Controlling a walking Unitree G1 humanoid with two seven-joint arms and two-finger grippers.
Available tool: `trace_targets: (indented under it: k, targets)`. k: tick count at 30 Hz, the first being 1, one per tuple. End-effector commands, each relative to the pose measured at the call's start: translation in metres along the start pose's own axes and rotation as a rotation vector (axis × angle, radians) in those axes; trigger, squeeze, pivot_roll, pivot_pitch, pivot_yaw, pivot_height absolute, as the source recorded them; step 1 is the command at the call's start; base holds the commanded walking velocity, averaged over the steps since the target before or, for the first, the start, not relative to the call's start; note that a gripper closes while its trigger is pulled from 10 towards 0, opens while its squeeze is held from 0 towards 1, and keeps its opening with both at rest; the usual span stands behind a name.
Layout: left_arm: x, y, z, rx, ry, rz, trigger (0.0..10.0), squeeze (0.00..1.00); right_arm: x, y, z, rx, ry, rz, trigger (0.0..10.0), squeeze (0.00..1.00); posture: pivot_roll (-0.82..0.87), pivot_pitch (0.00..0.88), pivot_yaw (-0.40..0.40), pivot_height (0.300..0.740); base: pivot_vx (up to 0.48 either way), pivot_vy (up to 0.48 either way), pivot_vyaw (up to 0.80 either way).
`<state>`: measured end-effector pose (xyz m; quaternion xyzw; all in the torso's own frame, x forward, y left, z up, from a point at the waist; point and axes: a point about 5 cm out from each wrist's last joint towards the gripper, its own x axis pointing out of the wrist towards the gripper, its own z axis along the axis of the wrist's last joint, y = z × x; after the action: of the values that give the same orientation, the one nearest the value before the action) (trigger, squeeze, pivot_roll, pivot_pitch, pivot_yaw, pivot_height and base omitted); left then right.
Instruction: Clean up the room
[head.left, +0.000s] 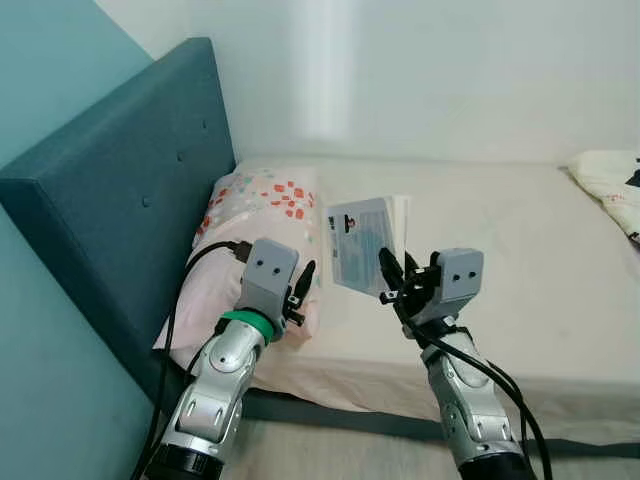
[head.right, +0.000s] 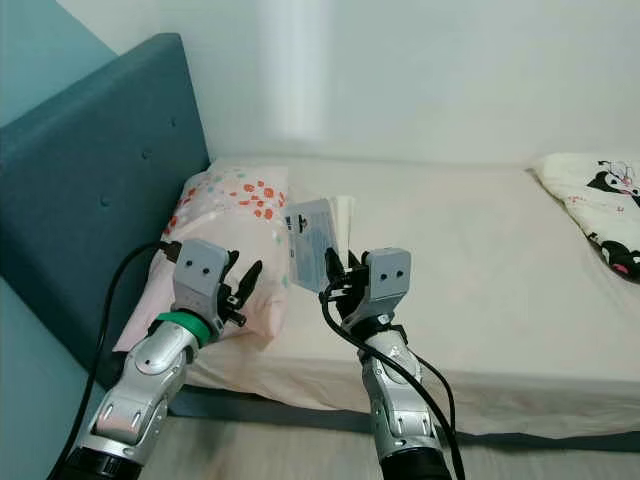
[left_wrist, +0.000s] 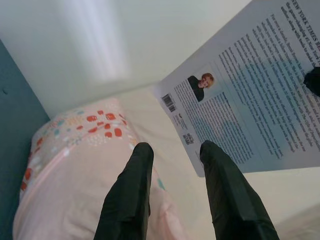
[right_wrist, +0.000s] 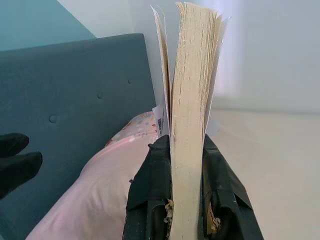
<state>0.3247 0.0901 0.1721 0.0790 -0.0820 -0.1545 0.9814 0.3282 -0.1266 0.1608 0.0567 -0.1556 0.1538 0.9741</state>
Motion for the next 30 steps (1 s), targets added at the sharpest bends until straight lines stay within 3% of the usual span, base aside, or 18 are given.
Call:
trace_targets:
  k: [1,30]
  targets:
    - [-0.0010,0.0013,-0.0029,-0.003,0.005,0.003,10.0,0.00,0.0018,0.0044,0.0064,-0.005,-0.044,0.020,10.0,0.00,-0.11,0.014,0.102,0.740,0.352,0.000,0.00]
    - [0.0003,0.0022,-0.0019,-0.003,-0.004,0.009,10.0,0.00,0.0027,0.0038,0.0057,-0.004,-0.037,0.018,10.0,0.00,-0.10,0.019,0.101,0.740,0.403,0.000,0.00]
